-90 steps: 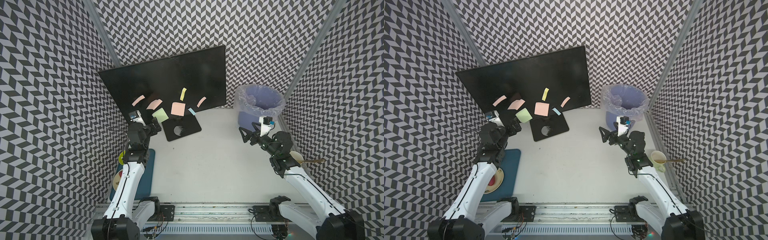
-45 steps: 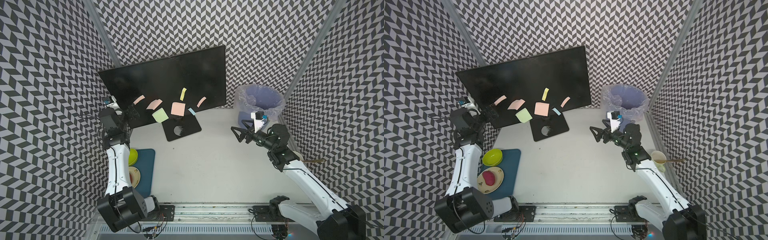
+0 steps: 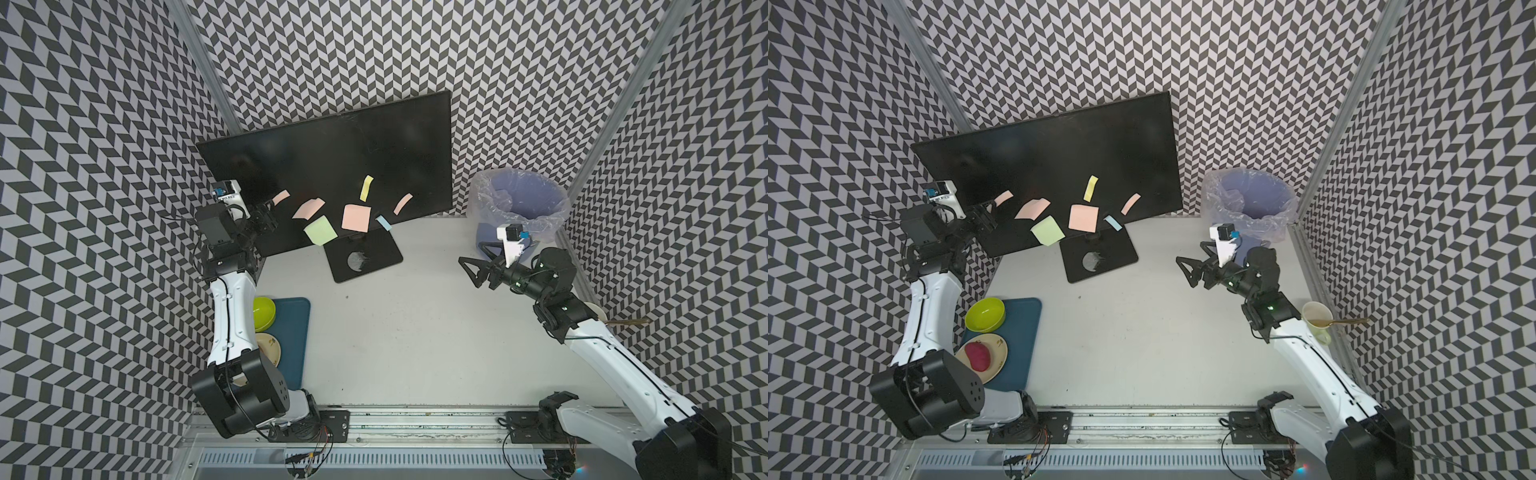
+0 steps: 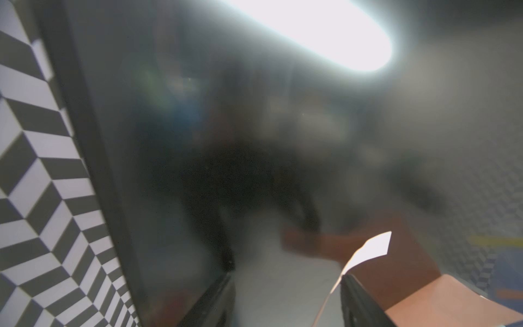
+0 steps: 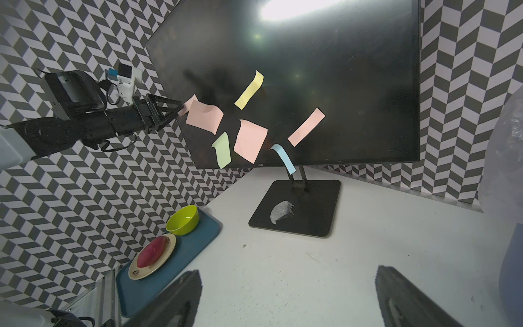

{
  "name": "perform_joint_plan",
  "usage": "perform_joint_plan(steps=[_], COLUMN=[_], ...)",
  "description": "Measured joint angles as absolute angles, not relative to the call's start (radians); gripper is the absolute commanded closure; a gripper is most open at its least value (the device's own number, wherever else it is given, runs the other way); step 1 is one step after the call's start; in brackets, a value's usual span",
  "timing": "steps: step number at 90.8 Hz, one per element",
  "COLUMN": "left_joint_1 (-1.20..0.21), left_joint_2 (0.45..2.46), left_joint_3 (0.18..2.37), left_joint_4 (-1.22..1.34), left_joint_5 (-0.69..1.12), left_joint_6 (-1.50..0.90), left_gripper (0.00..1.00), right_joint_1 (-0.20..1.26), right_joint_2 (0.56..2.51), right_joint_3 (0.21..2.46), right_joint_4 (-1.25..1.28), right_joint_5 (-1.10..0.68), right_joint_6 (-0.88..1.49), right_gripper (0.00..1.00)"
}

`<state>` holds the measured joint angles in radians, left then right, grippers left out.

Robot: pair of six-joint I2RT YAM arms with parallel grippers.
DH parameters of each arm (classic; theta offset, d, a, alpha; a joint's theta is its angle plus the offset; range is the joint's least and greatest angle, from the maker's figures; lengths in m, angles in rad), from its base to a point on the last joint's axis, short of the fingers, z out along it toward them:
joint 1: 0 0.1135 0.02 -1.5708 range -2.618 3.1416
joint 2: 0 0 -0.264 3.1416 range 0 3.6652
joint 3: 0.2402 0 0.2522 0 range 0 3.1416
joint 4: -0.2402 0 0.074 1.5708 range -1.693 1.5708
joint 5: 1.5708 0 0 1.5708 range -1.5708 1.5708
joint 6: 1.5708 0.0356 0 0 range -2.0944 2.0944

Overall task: Remove the sticky note from the monitor
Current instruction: Tear off the sticky note from the monitor.

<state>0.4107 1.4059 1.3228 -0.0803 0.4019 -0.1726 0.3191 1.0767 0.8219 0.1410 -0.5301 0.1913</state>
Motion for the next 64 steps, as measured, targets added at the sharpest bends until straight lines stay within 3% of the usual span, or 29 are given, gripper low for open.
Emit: perform_joint_plan(steps=[21,55,64], left_joint_1=[0.401,0.368,0.368], left_joint_2=[1.433,1.435,1.435], left_joint_3=[1.377,1.378,1.377], left_joint_4=[-0.101,-0.159,-0.167], left_joint_5=[0.432,0.435,0.43], left_joint_6=[-0.152,-0.097,-0.085], left_gripper=[0.57,0.6,0.73], right_joint_1=[0.325,0.327,0.327], right_joint_2=[1.085,1.116,1.116], right_joint_3=[0.822,0.84,0.841], right_joint_4=[0.142,0.118,0.117], right_joint_5=[-0.534,-0.533,-0.533], right_joint_6=[0.192,0.164,0.163], right_gripper=[0.01,0.01,0.01])
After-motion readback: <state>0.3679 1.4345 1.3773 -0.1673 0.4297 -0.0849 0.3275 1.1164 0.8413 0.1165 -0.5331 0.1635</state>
